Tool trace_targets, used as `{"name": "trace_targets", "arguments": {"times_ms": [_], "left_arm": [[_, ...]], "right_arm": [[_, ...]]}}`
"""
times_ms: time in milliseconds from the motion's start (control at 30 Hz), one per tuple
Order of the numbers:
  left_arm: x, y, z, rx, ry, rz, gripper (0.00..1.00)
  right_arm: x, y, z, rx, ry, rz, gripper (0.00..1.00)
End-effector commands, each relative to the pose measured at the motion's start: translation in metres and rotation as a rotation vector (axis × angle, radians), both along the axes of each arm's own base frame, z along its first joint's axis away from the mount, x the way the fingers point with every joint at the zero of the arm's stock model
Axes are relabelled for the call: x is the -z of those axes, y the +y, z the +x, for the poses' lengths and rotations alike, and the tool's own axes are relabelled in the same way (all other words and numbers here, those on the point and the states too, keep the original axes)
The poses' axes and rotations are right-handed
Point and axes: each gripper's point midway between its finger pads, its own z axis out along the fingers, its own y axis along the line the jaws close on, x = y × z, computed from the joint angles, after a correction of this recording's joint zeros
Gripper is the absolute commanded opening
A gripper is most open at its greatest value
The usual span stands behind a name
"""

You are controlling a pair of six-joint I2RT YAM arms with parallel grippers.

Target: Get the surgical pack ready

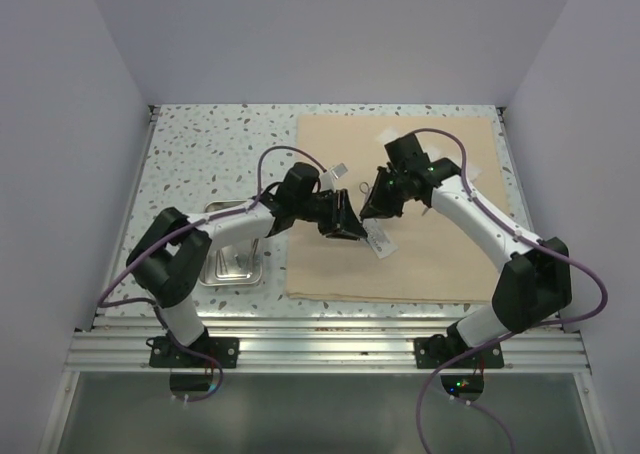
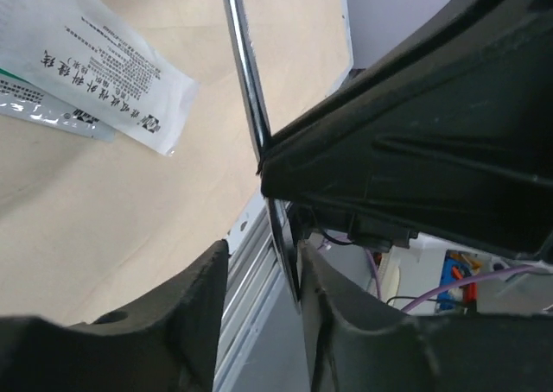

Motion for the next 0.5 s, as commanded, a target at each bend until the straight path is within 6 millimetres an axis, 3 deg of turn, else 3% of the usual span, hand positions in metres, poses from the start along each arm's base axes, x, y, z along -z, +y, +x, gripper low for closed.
{"name": "trace_targets", "arguments": {"times_ms": [0, 67, 133, 200, 233, 333, 367, 400, 467], "left_arm": [[-0.026, -0.014, 0.011, 0.022, -0.064, -0.080, 0.38], [-0.027, -0.015, 0.013, 0.025, -0.065, -0.084, 0.23], [-0.019, -0.010, 0.017, 0.010, -0.054, -0.059, 0.00], [-0.014, 0.004, 0.021, -0.025, -0.046, -0.041, 0.00], [-0.012, 0.011, 0.024, -0.041, -0.056, -0.028, 0.00], [0.003, 0.053, 0.030, -0.121, -0.061, 0.088, 0.00], [0.009, 0.067, 0.030, -0.143, -0.055, 0.136, 0.00], [0.017, 0.096, 0.031, -0.187, -0.059, 0.228, 0.00], [0.023, 0.126, 0.029, -0.231, -0.076, 0.327, 0.00]], "right_arm": [[-0.028, 0.014, 0.001, -0.017, -0.056, 0.067, 0.00], [-0.026, 0.015, 0.000, -0.019, -0.050, 0.067, 0.00], [-0.024, 0.017, 0.001, -0.025, -0.048, 0.068, 0.00], [-0.022, 0.017, 0.003, -0.034, -0.042, 0.053, 0.03], [-0.021, 0.015, 0.005, -0.031, -0.042, 0.039, 0.25], [-0.020, 0.007, 0.018, -0.034, -0.062, -0.033, 0.54], [-0.019, 0.000, 0.020, -0.049, -0.065, -0.073, 0.59], [-0.021, -0.006, 0.032, -0.038, -0.083, -0.113, 0.62], [-0.025, -0.020, 0.045, -0.039, -0.104, -0.161, 0.66]]}}
